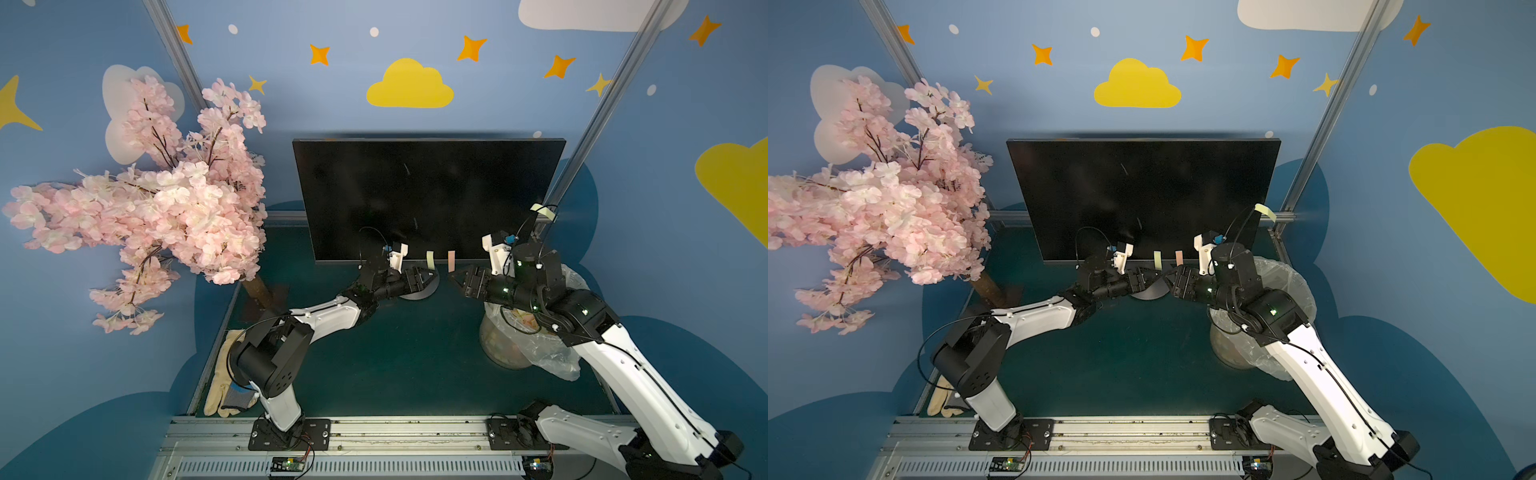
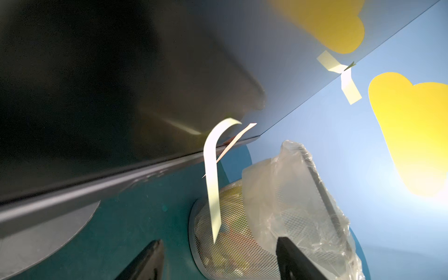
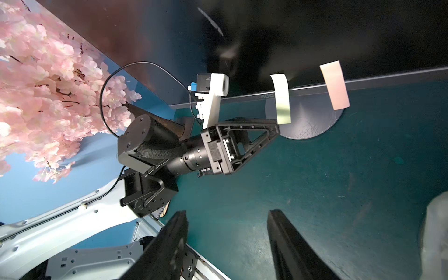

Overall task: Remove the sticky note from the monitor
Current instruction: Tear off the sticky note from the monitor.

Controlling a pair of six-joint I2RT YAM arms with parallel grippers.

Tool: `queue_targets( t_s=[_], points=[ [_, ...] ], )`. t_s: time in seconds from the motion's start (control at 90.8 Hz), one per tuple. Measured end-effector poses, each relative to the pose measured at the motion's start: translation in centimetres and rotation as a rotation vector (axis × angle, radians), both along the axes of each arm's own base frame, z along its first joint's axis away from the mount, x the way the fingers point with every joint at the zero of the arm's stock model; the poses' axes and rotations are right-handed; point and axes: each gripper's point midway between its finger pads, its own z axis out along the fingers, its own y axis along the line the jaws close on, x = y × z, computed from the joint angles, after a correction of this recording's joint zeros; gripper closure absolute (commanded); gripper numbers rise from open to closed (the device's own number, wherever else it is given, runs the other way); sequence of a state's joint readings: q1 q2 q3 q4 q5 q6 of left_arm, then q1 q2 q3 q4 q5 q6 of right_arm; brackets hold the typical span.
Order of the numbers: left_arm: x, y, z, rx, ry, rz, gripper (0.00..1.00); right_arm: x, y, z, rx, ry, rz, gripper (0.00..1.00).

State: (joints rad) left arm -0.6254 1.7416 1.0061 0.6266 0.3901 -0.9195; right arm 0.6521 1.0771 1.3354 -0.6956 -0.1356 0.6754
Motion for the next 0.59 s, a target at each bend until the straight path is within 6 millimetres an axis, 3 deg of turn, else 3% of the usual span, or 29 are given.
queue_targets(
  t_s=[0.33, 0.595],
  points=[
    [0.5, -2.1, 0.7, -0.031, -0.052, -0.014, 0.48, 0.0, 0.4, -0.5, -0.016, -0.007, 0.003, 0.42],
    [0.6, -2.3, 0.9, -0.037, -0.062, -0.009, 0.69, -0.1, -0.2, -0.8, -0.028, -0.015, -0.015, 0.42]
  ],
)
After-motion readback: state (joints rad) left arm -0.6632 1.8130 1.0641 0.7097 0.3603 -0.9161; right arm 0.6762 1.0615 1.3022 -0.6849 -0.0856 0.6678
